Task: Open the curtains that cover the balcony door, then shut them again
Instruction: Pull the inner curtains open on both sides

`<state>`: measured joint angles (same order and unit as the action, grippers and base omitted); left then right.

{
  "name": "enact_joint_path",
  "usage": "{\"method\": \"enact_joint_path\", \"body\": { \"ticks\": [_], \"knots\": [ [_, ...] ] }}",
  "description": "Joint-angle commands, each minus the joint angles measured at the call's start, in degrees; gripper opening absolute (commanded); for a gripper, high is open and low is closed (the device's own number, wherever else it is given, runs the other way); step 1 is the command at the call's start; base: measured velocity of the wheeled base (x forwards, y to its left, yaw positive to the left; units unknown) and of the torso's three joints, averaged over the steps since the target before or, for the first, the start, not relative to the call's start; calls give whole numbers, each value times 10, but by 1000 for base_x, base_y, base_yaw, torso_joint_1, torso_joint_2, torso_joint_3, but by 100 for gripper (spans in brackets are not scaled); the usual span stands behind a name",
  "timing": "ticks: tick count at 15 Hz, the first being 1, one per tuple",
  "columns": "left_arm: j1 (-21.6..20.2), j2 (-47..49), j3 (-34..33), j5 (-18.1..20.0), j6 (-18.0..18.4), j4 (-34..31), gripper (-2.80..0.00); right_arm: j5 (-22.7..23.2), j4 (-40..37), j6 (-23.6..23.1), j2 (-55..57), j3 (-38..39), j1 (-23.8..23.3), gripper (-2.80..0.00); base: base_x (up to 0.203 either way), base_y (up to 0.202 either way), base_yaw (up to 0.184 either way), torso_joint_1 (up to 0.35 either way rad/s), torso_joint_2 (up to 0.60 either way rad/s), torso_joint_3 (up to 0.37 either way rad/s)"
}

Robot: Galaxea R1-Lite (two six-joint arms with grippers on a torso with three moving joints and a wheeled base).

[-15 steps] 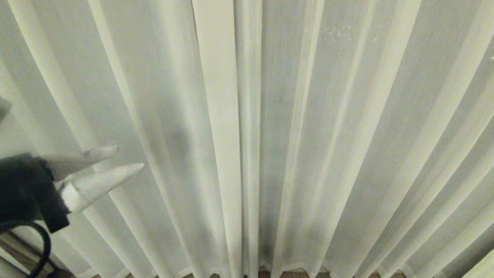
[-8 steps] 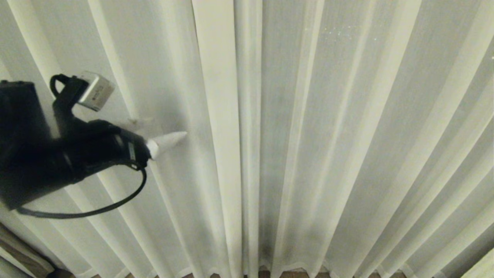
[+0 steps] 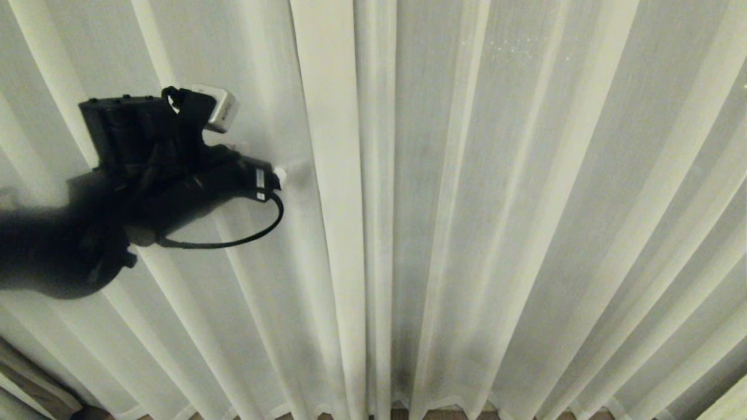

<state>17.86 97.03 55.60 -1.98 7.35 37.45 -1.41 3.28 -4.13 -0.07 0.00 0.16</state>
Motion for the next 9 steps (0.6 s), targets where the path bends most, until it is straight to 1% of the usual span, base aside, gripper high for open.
{"method": "enact_joint_path", "body": {
  "ticks": [1, 3, 5, 9],
  "knots": [
    [3, 42, 34, -8, 3, 2, 0, 0, 0, -1, 1, 0, 0, -280, 0, 0, 0, 0, 0, 0],
    [1, 59, 51, -27, 13, 3, 0, 0, 1, 0, 1, 0, 0, -280, 0, 0, 0, 0, 0, 0],
    [-2, 78, 75, -39, 14, 3, 0, 0, 0, -1, 1, 0, 0, -280, 0, 0, 0, 0, 0, 0],
    [-11, 123, 148, -43, 16, 3, 0, 0, 1, 0, 1, 0, 0, -280, 0, 0, 0, 0, 0, 0]
  ]
}}
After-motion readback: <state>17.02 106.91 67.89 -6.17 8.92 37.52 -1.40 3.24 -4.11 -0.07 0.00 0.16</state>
